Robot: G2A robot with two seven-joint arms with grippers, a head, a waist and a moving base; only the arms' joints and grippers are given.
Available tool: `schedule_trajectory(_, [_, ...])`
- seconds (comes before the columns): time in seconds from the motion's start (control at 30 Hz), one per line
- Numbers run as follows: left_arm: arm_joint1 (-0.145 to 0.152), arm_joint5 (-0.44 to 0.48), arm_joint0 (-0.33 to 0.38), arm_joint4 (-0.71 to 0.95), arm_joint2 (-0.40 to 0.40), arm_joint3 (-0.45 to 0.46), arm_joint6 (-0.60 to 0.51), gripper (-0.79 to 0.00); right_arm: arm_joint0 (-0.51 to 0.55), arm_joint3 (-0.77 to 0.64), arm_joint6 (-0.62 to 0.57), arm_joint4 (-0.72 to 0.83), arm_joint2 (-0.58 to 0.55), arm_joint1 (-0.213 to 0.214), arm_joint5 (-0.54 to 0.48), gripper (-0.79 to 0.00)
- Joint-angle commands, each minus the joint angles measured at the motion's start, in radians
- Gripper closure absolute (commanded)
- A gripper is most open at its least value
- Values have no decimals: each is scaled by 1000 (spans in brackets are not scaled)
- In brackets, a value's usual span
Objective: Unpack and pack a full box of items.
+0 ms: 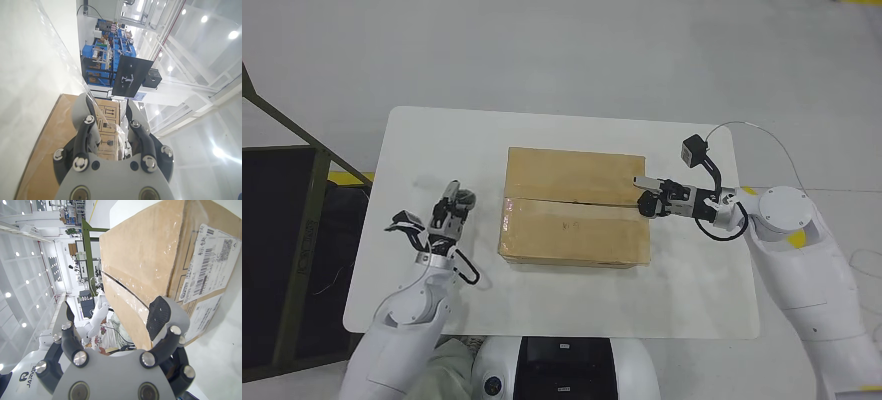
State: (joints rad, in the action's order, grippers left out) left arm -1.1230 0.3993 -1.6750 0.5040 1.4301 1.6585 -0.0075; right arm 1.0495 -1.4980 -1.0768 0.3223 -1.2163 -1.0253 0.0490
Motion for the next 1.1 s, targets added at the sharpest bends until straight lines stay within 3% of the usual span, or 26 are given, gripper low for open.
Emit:
schedule_trajectory(0.0, [-2, -3, 3, 1, 4, -1, -2, -286, 0, 0, 0, 0, 0, 0, 0, -785])
schedule_trajectory(0.17, [-8, -13, 20, 2, 9, -15, -8, -185, 0, 0, 0, 0, 0, 0, 0, -785])
schedule_trajectory(0.27, [-12, -14, 27, -1, 10, -19, -9, -74, 0, 0, 0, 0, 0, 0, 0, -785])
schedule_trajectory(0.5, [-18, 19, 7, -10, 32, 26, -6, 0, 0, 0, 0, 0, 0, 0, 0, -785])
schedule_trajectory(0.8, [-26, 26, -21, -127, 40, 169, 22, 0, 0, 0, 0, 0, 0, 0, 0, -785])
schedule_trajectory(1.07, [-39, -12, -30, -415, -12, 288, 118, 0, 0, 0, 0, 0, 0, 0, 0, -785])
